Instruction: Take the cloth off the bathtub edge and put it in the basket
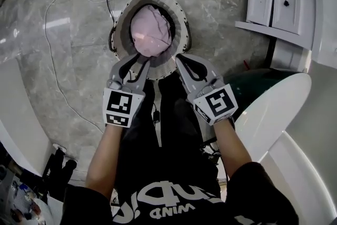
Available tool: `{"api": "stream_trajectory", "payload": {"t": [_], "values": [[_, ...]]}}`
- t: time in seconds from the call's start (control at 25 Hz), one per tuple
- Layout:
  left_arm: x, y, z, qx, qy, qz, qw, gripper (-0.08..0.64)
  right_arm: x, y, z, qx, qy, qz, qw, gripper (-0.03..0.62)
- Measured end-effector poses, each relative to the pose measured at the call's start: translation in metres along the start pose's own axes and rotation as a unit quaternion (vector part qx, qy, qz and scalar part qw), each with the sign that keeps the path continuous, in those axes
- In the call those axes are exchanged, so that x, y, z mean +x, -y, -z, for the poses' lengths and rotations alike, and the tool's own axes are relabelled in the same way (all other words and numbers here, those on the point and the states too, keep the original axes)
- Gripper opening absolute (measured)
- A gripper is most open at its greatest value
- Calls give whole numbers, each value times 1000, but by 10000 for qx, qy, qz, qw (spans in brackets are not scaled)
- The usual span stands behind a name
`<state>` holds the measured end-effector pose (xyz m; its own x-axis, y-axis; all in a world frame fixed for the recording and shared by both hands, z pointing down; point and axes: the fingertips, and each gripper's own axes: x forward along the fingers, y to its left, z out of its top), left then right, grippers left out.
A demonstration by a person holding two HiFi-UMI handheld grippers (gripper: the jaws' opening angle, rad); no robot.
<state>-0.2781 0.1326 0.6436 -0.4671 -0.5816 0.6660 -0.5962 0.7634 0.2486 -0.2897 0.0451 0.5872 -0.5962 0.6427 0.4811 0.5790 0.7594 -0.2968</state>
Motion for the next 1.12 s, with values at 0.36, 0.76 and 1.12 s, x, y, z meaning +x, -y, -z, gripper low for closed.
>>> {"api": "stream_trajectory", "payload": {"t": [0.36, 0.76, 1.12], "values": [[-48, 34, -54, 74, 324, 187, 9993, -3, -46, -31, -52, -120, 118, -117, 9998, 5], [-127, 69, -125, 335, 1028, 262, 9938, -3, -96, -64, -127, -314, 608, -137, 9976, 5], [-188, 113, -169, 970, 1543, 553, 9817, -3, -140, -99, -165, -717, 1149, -245, 9905, 5]]}}
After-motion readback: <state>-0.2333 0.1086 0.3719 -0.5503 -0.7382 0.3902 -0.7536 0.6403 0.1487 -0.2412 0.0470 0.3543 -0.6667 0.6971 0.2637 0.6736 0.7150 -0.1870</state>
